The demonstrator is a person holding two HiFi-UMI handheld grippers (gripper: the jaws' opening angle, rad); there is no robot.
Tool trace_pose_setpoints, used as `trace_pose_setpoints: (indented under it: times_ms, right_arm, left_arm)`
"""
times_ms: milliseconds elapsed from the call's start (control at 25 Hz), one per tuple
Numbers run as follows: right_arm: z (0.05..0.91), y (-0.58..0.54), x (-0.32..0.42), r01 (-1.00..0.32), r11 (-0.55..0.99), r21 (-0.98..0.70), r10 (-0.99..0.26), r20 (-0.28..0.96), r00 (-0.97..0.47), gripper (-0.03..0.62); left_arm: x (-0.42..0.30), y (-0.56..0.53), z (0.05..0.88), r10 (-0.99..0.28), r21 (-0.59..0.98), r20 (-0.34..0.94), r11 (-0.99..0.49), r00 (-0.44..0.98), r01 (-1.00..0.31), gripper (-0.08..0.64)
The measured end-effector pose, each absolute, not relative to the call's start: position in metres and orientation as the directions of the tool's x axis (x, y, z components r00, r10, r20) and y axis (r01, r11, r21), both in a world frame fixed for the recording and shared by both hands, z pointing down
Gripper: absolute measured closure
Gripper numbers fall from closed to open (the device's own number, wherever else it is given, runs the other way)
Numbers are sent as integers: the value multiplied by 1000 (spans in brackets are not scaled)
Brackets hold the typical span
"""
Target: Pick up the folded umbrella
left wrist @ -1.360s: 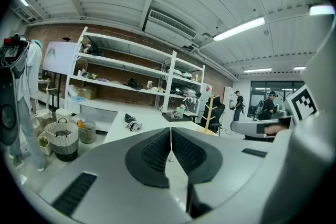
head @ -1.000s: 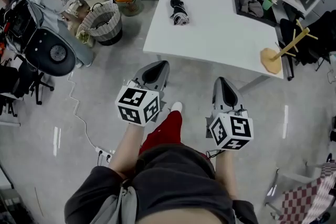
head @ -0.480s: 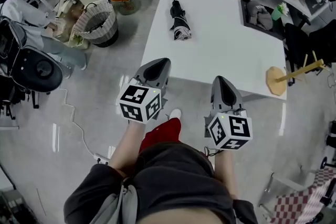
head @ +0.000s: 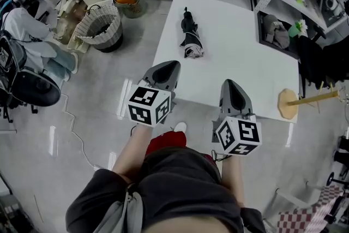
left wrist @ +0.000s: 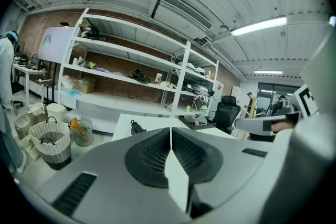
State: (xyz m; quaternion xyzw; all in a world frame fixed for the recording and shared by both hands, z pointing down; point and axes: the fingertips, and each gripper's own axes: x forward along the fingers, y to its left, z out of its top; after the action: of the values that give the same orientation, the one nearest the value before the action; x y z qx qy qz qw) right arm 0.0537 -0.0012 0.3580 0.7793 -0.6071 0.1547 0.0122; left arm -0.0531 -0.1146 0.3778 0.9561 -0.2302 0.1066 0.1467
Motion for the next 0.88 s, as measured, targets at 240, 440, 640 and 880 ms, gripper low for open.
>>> trace_pose_setpoints:
  times_ms: [240, 440, 640, 880]
  right_arm:
    - [356, -27, 59, -955, -253, -158, -944, 257, 208, 574]
    - [358, -37, 69, -955, -258, -149, -939, 270, 211, 574]
    - [360, -47, 87, -956, -253, -147, -939, 276, 206, 574]
    - [359, -66, 118, -968, -208, -140, -948, 271, 165, 574]
  left_arm:
    - [-48, -139, 386, -409, 237, 292, -845, 865, -480, 541]
    - [-34, -150, 393, -396, 244, 310, -845, 864, -475, 540]
    - [-18, -162, 398, -412, 259, 323, -827, 852, -499, 537]
    - [8, -176, 400, -440, 273, 326, -804, 837, -528, 467]
